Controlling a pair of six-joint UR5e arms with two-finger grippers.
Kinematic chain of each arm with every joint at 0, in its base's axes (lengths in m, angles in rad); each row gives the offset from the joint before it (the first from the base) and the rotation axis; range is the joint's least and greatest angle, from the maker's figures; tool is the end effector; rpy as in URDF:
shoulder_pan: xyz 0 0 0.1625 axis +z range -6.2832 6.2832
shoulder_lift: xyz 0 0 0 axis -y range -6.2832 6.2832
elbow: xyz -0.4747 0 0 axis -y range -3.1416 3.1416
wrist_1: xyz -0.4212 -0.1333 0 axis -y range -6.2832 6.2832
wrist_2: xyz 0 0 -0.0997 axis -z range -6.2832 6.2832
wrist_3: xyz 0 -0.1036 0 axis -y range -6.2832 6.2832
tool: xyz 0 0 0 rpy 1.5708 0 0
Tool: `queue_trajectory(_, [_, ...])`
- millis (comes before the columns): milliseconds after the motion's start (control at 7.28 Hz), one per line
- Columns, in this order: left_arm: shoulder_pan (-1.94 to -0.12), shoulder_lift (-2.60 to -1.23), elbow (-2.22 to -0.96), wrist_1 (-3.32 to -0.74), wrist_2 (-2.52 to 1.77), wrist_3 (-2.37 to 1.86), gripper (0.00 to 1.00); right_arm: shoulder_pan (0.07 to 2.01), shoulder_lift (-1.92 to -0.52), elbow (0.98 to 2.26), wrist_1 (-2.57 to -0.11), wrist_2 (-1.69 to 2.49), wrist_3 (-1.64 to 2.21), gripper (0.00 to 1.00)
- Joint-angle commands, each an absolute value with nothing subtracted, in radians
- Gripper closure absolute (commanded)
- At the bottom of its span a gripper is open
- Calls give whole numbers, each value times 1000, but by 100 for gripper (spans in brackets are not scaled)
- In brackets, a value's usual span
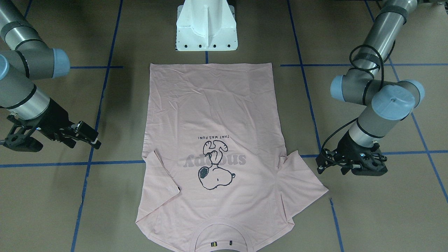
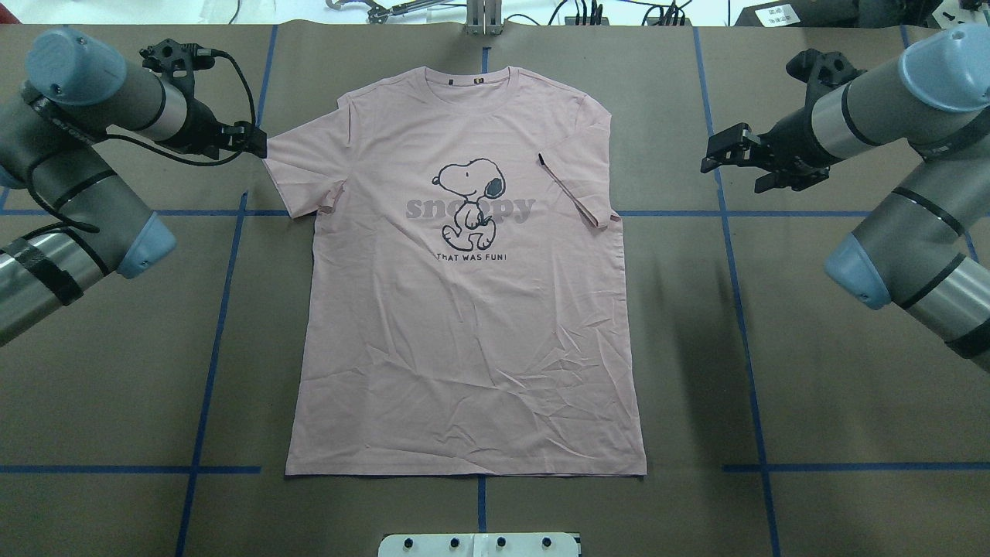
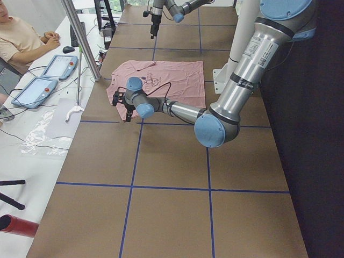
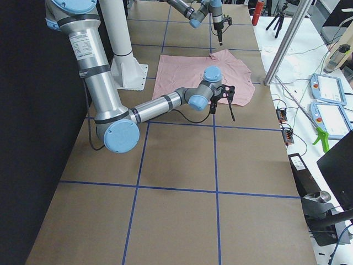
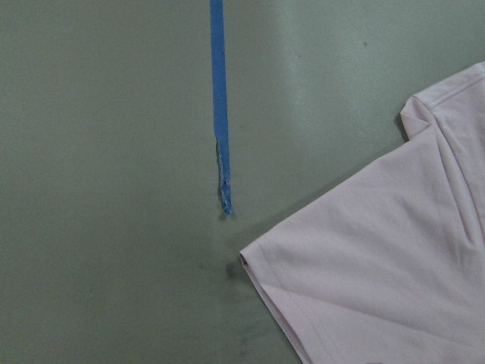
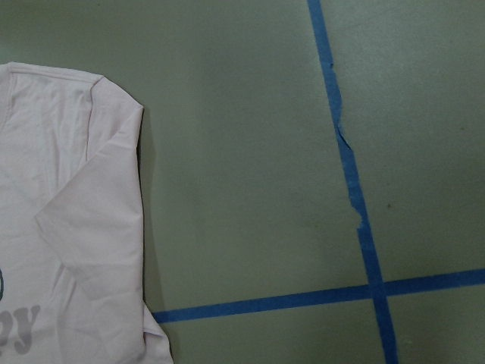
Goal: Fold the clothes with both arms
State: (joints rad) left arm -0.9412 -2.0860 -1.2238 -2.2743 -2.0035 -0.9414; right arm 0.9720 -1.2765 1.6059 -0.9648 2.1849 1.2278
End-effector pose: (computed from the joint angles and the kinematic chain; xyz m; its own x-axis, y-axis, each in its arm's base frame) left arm 0.3898 -0.6876 0.4893 0.6270 0.0469 -0.7776 0.2173 0.9480 0.2324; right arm -0.3132 -0.5896 0.4506 0.4542 0.1779 0.8730 -0.2771 0.9595 -0.0514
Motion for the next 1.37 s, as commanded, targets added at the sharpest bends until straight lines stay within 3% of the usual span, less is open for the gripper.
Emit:
queue_trajectory(0, [-902, -2128, -1151, -2281, -1925, -931, 25, 974, -1304, 1603, -928, 2184, 1229, 0])
queue_trajectory(275, [-900, -2161, -1118, -2284, -1913, -931, 36, 974, -1305, 1603, -925, 2184, 1230, 0])
queue_trajectory(825, [-900, -2186, -1060, -2310, -1888, -931, 41, 970, -1304, 1598, -923, 2172, 1232, 0])
queue_trajectory(1099, [-900, -2189, -1055, -2310, -1881, -931, 50, 968, -1302, 1597, -925, 2168, 1235, 0])
queue_trajectory(1237, [-900, -2189, -1054, -2319, -1881, -931, 77, 968, -1301, 1598, -923, 2168, 1238, 0])
